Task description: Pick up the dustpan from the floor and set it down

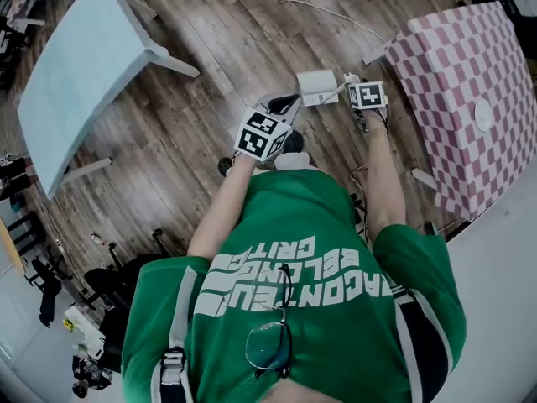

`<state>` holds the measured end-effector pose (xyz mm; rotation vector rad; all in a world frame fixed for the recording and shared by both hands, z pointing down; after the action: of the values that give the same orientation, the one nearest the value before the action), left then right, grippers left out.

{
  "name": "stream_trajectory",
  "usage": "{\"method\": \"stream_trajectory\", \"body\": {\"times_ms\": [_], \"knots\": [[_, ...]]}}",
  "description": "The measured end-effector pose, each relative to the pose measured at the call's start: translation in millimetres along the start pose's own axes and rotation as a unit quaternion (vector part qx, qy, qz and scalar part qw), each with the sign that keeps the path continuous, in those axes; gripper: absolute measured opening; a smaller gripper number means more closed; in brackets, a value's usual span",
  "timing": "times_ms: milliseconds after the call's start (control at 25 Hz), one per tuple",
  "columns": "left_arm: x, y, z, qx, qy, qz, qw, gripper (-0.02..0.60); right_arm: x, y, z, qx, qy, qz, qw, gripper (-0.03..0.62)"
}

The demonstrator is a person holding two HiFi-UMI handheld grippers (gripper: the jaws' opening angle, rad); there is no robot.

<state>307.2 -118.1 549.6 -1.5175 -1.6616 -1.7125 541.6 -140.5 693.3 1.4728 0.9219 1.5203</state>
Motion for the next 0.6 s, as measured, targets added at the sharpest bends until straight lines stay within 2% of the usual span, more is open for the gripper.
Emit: {"method": "stream_trajectory", "body": {"times_ms": [240,600], "knots": [[0,-9,-21,-0.044,-0.025,0.005,0.9987,0.003,-13,48,2,-0.007,-0.028,-0.080,0.996,0.235],[0,-24,-58,-0.096,-0.066,0.012,0.9932,0.003,2,98,4,-0.017,-0.038,-0.178,0.983,0.233]]}}
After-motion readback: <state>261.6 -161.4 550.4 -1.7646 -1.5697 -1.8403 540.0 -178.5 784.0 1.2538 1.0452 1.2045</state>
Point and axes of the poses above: the fingertips, and each gripper's own axes: y forward along the fingers, z to its right, x out of its underside, the point moved 4 cm from there along -y, backward along the fingers, and after that the axes turned 5 degrees about y, right-handed, at the moved point
